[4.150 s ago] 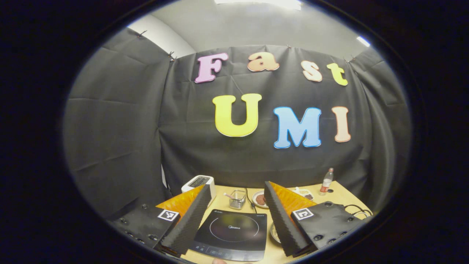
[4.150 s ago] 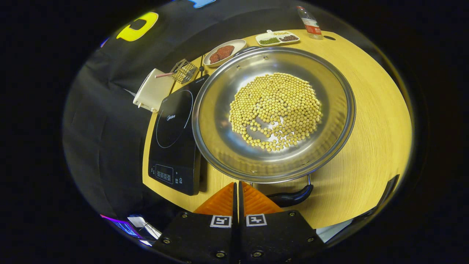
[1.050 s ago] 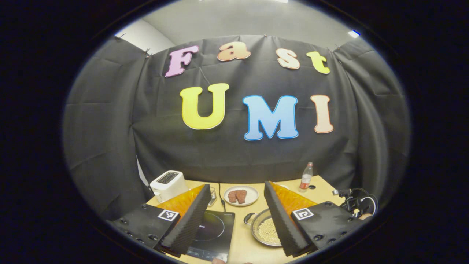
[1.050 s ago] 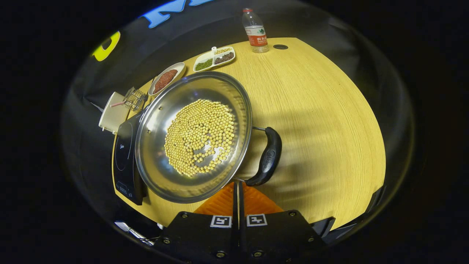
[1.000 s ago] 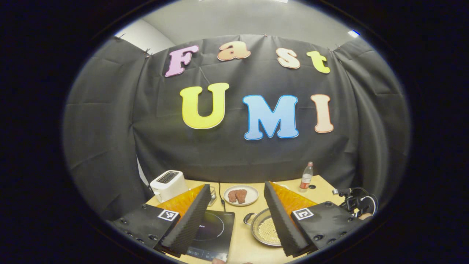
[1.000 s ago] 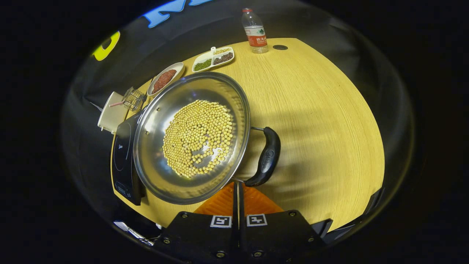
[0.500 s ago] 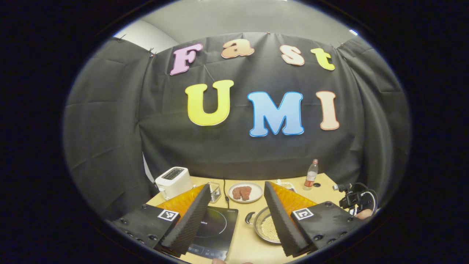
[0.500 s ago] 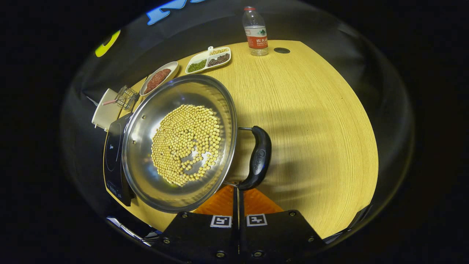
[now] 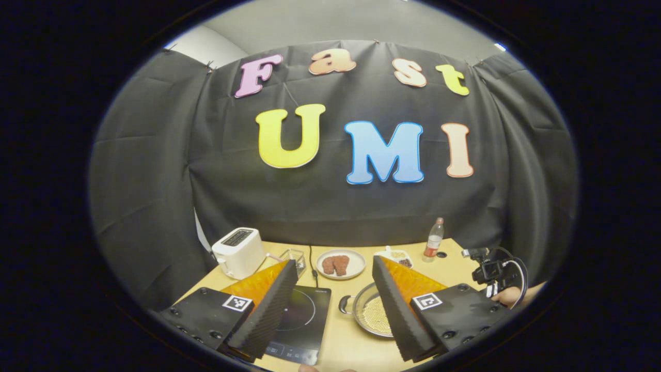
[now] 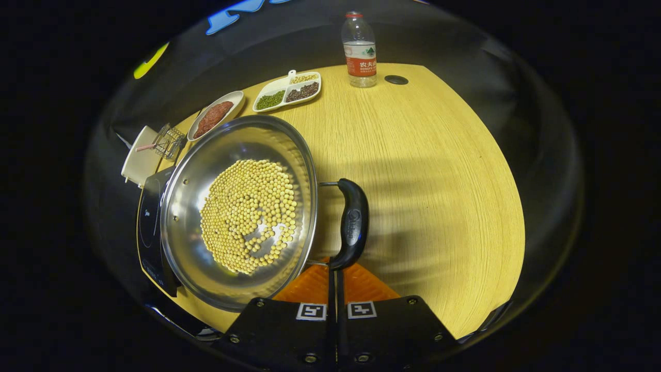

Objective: First push the handle of the pot to place it horizontally, then grasp the pot with both hands and set it on the induction cooktop.

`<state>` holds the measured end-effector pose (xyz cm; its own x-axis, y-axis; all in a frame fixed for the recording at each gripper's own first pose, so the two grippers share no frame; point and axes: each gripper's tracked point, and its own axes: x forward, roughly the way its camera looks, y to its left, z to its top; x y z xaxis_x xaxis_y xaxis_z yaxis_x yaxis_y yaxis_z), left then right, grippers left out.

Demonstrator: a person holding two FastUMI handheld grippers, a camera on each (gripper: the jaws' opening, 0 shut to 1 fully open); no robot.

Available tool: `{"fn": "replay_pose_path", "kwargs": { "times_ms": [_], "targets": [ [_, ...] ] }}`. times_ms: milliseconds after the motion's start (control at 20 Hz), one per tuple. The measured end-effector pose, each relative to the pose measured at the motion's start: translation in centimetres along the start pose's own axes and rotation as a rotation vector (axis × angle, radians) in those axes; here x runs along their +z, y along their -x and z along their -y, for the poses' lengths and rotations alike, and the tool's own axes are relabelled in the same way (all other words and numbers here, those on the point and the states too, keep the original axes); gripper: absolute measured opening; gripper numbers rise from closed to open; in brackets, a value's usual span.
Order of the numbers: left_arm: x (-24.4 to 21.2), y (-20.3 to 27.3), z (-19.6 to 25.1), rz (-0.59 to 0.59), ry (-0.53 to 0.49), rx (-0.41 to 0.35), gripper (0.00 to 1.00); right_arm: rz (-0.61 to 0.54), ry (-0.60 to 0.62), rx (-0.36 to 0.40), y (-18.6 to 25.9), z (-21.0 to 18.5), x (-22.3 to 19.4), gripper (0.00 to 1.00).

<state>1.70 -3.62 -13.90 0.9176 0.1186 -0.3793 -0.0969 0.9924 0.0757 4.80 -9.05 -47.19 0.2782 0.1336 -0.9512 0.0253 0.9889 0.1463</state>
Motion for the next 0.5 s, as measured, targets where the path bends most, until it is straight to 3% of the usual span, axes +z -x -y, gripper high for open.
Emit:
{"fn": "replay_pose_path", "kwargs": {
  "times_ms": [300,500],
  "targets": [
    [-1.0,-2.8,-1.2,-0.03,0.022,-0.09,0.95,0.063,-0.052,-0.067,1.4,0.3,0.1,0.01],
    [-1.3,-4.1,-1.1,-0.028,0.016,-0.161,0.95,0.177,-0.088,-0.111,4.9,0.1,0.3,0.01]
  ]
}}
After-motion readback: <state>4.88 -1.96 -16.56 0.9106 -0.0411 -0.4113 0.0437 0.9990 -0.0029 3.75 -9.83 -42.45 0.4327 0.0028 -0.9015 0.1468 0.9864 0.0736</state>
